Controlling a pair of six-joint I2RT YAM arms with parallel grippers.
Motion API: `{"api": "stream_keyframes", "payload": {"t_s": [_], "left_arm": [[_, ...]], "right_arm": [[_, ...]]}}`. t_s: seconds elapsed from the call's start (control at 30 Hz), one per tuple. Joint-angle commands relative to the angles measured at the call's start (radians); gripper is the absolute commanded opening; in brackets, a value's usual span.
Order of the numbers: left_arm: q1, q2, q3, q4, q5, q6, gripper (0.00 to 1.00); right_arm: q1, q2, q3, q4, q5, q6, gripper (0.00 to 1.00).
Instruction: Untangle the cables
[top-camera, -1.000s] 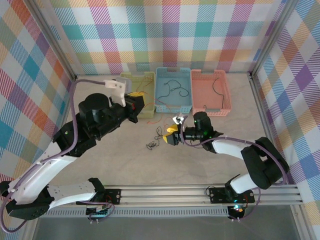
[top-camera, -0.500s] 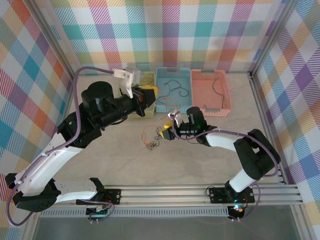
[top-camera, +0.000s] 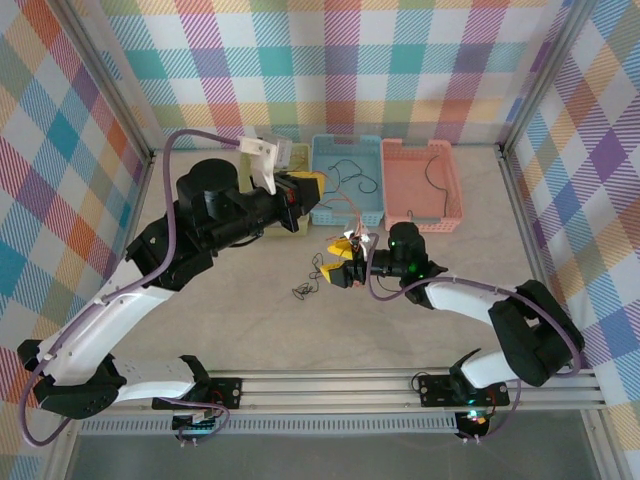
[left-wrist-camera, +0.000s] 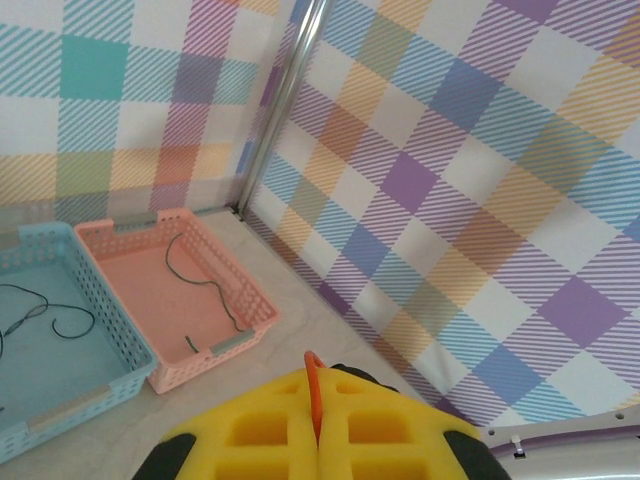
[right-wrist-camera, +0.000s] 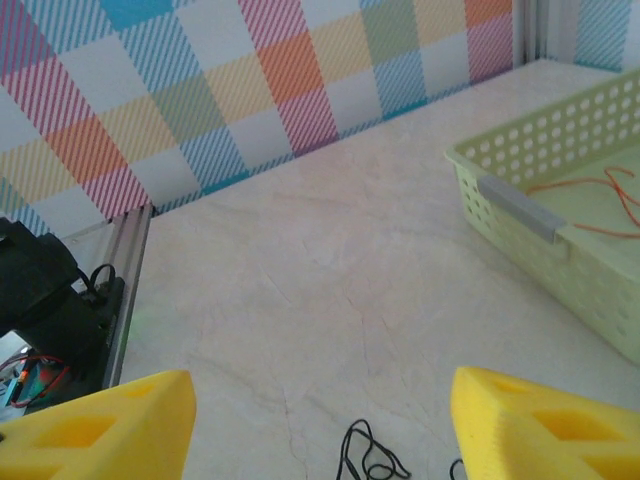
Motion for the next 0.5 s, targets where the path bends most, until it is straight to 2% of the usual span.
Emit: {"api": "stream_keyframes", "payload": {"t_s": [0.0,0.1,0.33,0.47], "left_arm": [[0.009,0.01,0.038,0.047,0.047,-0.025,0.0],[0.008,0.018,0.053,0.039,0.062,-0.029,0.0],[0.008,0.036,0.091,0.024,0.107,-0.042,0.0],[0.009,0.044,0.103,0.025,0.13,-0.052,0.0]], "right_arm": [[0.007,-0.003,0.029,0.01,0.054,-0.006,0.67],[0.007,0.02,0.068,-0.021,0.116,-0.017,0.62],[0.006,0.108,0.144,-0.014,0.134,0.013,0.42],[0.007,0.146,0.165,0.019,0.132,0.044,0.37]]}}
